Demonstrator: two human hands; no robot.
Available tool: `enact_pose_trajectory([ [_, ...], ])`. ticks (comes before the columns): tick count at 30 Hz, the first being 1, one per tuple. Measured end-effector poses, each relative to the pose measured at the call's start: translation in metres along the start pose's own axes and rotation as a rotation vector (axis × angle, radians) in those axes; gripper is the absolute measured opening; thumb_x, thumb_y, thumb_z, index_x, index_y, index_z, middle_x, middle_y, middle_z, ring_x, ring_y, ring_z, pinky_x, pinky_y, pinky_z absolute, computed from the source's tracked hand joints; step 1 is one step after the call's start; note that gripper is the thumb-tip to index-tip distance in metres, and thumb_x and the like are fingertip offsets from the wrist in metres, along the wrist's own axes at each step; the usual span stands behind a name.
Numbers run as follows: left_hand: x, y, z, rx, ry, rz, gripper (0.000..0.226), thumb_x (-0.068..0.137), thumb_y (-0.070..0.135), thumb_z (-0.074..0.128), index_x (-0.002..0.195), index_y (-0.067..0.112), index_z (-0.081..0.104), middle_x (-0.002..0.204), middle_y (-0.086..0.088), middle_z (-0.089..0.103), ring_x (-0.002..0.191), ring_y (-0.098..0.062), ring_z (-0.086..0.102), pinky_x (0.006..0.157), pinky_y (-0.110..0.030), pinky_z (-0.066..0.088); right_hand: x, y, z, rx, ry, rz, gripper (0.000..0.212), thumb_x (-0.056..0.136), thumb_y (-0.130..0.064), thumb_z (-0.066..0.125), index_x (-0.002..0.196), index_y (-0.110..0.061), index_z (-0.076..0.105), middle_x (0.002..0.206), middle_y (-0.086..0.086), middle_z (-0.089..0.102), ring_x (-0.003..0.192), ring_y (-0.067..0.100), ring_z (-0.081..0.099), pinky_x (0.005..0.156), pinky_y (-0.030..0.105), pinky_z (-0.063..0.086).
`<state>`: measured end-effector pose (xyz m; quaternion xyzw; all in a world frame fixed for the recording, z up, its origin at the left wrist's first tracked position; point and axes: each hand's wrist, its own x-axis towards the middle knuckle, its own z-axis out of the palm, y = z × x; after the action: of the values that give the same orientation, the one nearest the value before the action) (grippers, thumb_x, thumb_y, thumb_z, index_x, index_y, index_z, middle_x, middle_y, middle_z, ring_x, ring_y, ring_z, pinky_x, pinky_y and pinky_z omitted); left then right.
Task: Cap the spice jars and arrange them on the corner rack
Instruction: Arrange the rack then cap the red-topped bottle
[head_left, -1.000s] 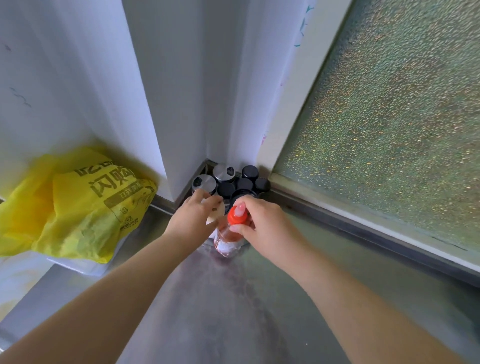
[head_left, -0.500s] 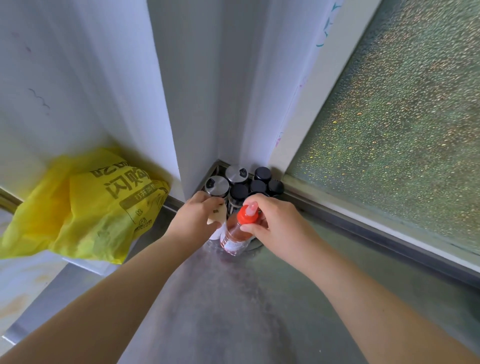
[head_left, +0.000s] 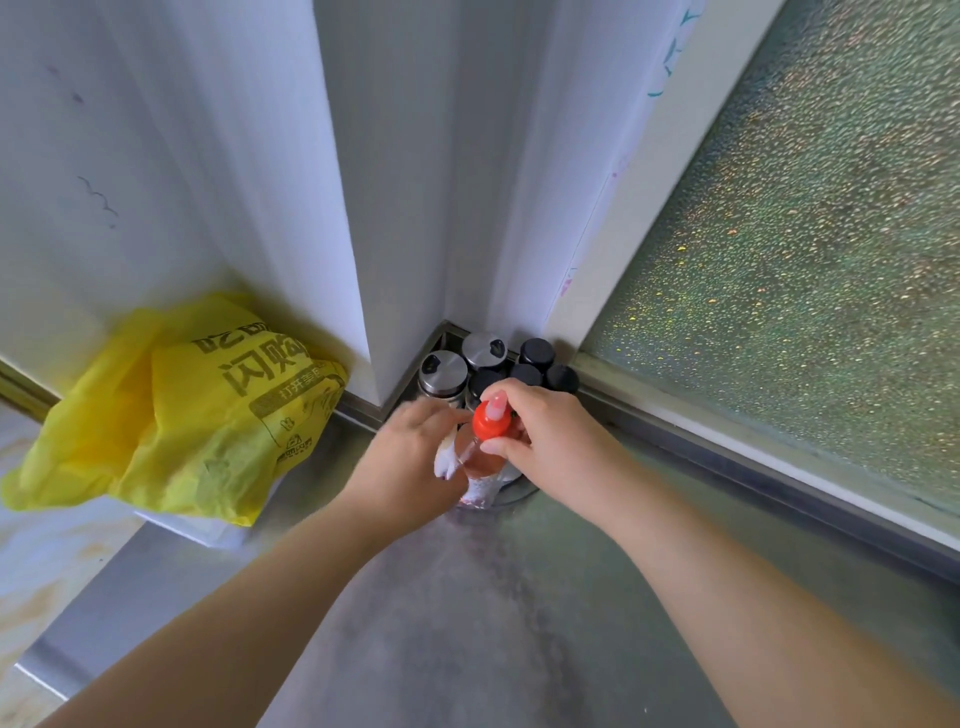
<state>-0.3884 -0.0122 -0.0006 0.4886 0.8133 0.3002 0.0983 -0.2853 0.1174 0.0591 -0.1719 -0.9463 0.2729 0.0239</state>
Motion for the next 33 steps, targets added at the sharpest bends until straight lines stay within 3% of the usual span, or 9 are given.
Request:
enact_pose_trajectory([
  [5, 0.001, 0.012, 0.01, -0.136, -0.006, -0.096, 0.059, 0.059, 0.049, 0.059, 0.11, 0.02, 0.061, 0.099, 0.0, 0.062, 0.095, -0.016, 0.053, 0.084, -0.021, 0.038, 0.0, 0.005, -0.002, 0.05, -0.027, 0.059, 0.04, 0.076, -0.022, 0.072, 0.112, -0.024, 0.054, 0.093, 0.001, 0.069, 0.082, 0.016, 0.064, 0.081, 0.034, 0.052],
  [8, 0.002, 0.007, 0.015, -0.066, 0.03, -0.119, 0.06, 0.057, 0.059, 0.057, 0.105, 0.023, 0.063, 0.098, 0.002, 0.064, 0.094, -0.02, 0.055, 0.084, -0.027, 0.04, -0.002, 0.008, -0.008, 0.067, -0.114, 0.073, 0.046, 0.077, -0.014, 0.066, 0.117, -0.032, 0.053, 0.077, -0.01, 0.066, 0.062, -0.001, 0.058, 0.071, 0.017, 0.05],
  [10, 0.002, 0.007, 0.011, -0.058, 0.078, -0.156, 0.057, 0.058, 0.06, 0.051, 0.098, 0.022, 0.064, 0.095, 0.005, 0.065, 0.096, -0.022, 0.056, 0.083, -0.031, 0.039, 0.002, 0.01, -0.017, 0.069, -0.089, 0.056, 0.052, 0.078, -0.007, 0.057, 0.124, -0.03, 0.053, 0.085, -0.017, 0.066, 0.057, -0.008, 0.054, 0.062, 0.004, 0.04],
  [12, 0.0, 0.007, 0.009, -0.066, 0.103, -0.173, 0.06, 0.056, 0.061, 0.05, 0.1, 0.021, 0.063, 0.101, 0.007, 0.065, 0.1, -0.02, 0.053, 0.082, -0.03, 0.032, 0.016, 0.018, -0.027, 0.048, 0.037, 0.046, 0.049, 0.08, -0.005, 0.053, 0.125, -0.023, 0.055, 0.106, -0.009, 0.068, 0.058, -0.01, 0.052, 0.063, 0.004, 0.037],
  [14, -0.001, 0.005, 0.009, -0.082, 0.112, -0.157, 0.061, 0.055, 0.056, 0.057, 0.103, 0.019, 0.063, 0.106, 0.003, 0.065, 0.101, -0.023, 0.054, 0.083, -0.03, 0.03, 0.04, 0.025, -0.033, -0.03, 0.096, 0.059, 0.043, 0.086, -0.01, 0.053, 0.127, -0.021, 0.053, 0.119, 0.0, 0.064, 0.068, -0.004, 0.054, 0.072, 0.011, 0.036],
  [18, 0.002, -0.001, 0.01, -0.147, 0.06, -0.156, 0.059, 0.057, 0.05, 0.06, 0.107, 0.019, 0.063, 0.107, 0.001, 0.066, 0.104, -0.024, 0.057, 0.091, -0.032, 0.035, 0.093, 0.037, -0.014, -0.173, -0.074, 0.155, 0.05, 0.091, -0.031, 0.052, 0.139, -0.024, 0.039, 0.135, 0.011, 0.05, 0.122, 0.026, 0.048, 0.1, 0.033, 0.038],
  [22, 0.006, -0.011, 0.005, -0.172, 0.051, -0.127, 0.057, 0.057, 0.053, 0.06, 0.105, 0.022, 0.064, 0.103, 0.005, 0.067, 0.105, -0.021, 0.057, 0.093, -0.035, 0.038, 0.119, 0.039, 0.013, -0.201, -0.136, 0.25, 0.05, 0.091, -0.036, 0.052, 0.137, -0.02, 0.042, 0.137, 0.015, 0.049, 0.127, 0.033, 0.045, 0.105, 0.042, 0.038],
  [26, 0.008, -0.015, 0.001, -0.155, 0.01, -0.114, 0.064, 0.053, 0.057, 0.054, 0.109, 0.025, 0.059, 0.109, 0.008, 0.063, 0.11, -0.018, 0.052, 0.096, -0.033, 0.033, 0.124, 0.04, 0.015, -0.184, -0.117, 0.279, 0.041, 0.089, -0.039, 0.052, 0.126, -0.021, 0.053, 0.129, 0.008, 0.058, 0.12, 0.029, 0.052, 0.099, 0.04, 0.043],
  [33, 0.008, -0.004, 0.0, -0.16, 0.077, -0.147, 0.062, 0.059, 0.055, 0.043, 0.106, 0.019, 0.059, 0.11, 0.005, 0.063, 0.109, -0.023, 0.052, 0.094, -0.031, 0.031, 0.123, 0.036, 0.0, -0.185, -0.216, 0.302, 0.053, 0.081, -0.031, 0.059, 0.133, -0.026, 0.047, 0.141, 0.002, 0.048, 0.126, 0.024, 0.046, 0.102, 0.031, 0.039],
])
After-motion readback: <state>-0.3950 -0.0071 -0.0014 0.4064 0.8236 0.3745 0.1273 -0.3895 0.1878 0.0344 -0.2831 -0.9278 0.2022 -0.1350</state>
